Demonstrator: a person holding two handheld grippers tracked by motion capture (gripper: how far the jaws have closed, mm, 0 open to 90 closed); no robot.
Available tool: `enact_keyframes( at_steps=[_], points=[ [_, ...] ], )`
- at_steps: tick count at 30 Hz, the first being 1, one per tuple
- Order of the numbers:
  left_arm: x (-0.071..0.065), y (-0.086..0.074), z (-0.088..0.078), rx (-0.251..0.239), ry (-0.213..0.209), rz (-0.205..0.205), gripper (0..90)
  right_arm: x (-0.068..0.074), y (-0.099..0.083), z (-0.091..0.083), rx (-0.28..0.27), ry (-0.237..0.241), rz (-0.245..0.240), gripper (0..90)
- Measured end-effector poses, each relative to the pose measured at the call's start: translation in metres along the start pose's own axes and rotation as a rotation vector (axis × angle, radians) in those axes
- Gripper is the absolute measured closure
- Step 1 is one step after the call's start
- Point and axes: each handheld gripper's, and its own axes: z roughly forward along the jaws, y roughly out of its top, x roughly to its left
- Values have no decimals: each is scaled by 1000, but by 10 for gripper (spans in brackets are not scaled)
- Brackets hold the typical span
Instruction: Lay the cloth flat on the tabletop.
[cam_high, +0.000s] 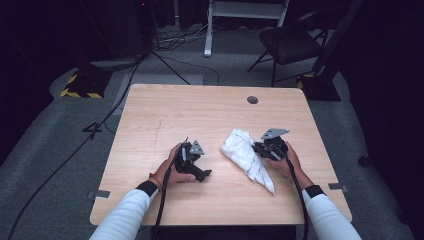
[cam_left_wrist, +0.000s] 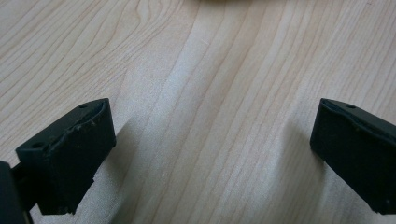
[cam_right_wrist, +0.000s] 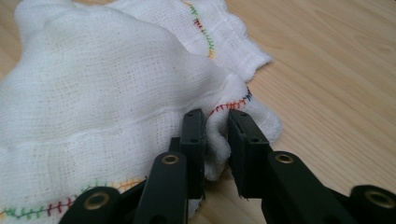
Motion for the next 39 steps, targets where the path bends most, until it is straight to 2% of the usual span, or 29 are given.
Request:
enact_keyframes(
  at_steps=[1,2,8,9,10,13,18,20,23,24,25,26,27,28,29,31,35,36,39],
  points=[
    [0,0,0,0,0,0,4,0,0,0,0,0,0,773],
    [0,0,0,0,0,0,4,8,2,0,-1,33,-30,783],
    [0,-3,-2,1,0,1,4,35,5,0,-3,127,-131,805],
    [0,-3,-2,1,0,1,4,35,5,0,-3,127,-131,805],
    [1,-4,-4,2,-2,4,5,42,6,-1,3,131,-156,808],
    [3,-8,-7,-1,-6,6,4,46,4,-5,10,122,-166,829],
    [5,-10,-10,6,-9,9,11,41,-3,-13,13,95,-166,852],
    [8,-10,-12,0,1,0,57,37,-6,-17,12,83,-155,853],
    [11,-9,-14,-4,16,-23,176,31,-9,-23,4,65,-142,854],
    [16,-6,-14,6,15,-44,163,25,-12,-30,-5,47,-126,854],
    [16,-6,-14,6,15,-44,161,25,-12,-30,-5,47,-126,854],
    [22,-2,-13,-3,-5,-70,168,21,-14,-36,-8,37,-113,854],
    [25,0,-13,-25,8,-84,174,20,-16,-37,-8,29,-107,854],
    [25,0,-13,-25,8,-84,196,20,-16,-37,-8,29,-107,854],
    [26,5,-12,-44,41,-69,217,18,-18,-41,1,20,-98,855],
    [32,22,-4,-67,13,-86,190,17,-19,-42,16,15,-105,855],
    [34,50,11,-122,12,-83,209,16,-23,-45,34,17,-108,856],
    [34,50,11,-122,12,-83,216,16,-23,-45,34,17,-108,856],
    [35,73,31,-133,-12,-88,221,16,-28,-45,49,32,-102,856]
  ],
)
